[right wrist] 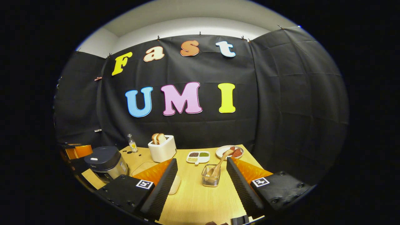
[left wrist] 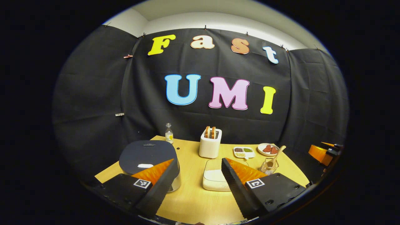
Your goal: Close the left gripper, press the button to open the rice cooker; take a wooden spoon from the chopstick holder with the right hand, scoop a spoonful of rice and pour it into the rice cooker, then put the wooden spoon back into the chopstick holder.
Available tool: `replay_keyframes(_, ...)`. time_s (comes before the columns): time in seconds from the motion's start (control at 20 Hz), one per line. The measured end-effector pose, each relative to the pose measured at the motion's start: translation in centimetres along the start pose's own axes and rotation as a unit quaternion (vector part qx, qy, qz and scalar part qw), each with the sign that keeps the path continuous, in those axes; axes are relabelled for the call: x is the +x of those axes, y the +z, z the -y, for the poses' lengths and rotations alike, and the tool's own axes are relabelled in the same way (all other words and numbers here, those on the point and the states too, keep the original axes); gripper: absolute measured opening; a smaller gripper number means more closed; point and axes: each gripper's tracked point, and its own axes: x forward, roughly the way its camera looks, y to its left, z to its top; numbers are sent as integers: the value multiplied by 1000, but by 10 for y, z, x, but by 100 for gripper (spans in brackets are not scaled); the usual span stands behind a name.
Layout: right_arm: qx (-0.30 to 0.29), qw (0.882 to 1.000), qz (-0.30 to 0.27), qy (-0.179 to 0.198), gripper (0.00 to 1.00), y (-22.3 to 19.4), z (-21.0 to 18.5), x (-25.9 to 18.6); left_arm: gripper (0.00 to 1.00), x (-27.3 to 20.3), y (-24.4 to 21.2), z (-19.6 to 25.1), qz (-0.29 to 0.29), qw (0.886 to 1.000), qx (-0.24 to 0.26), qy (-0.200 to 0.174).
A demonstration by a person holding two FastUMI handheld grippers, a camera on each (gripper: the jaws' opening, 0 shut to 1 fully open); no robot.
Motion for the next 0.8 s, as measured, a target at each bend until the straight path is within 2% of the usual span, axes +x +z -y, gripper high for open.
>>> replay_keyframes(0.35,24,999,0,43,98,-5,25,8,95,0,16,28,48,998,-9,28)
replay_keyframes(0.5,39,998,14,42,98,2,45,13,95,4,21,37,61,997,-9,43)
replay_keyframes(0.65,31,998,38,39,98,9,56,17,95,4,29,50,80,996,-28,38)
replay_keyframes(0.8,33,997,46,50,98,10,47,18,95,5,36,56,108,993,-27,27)
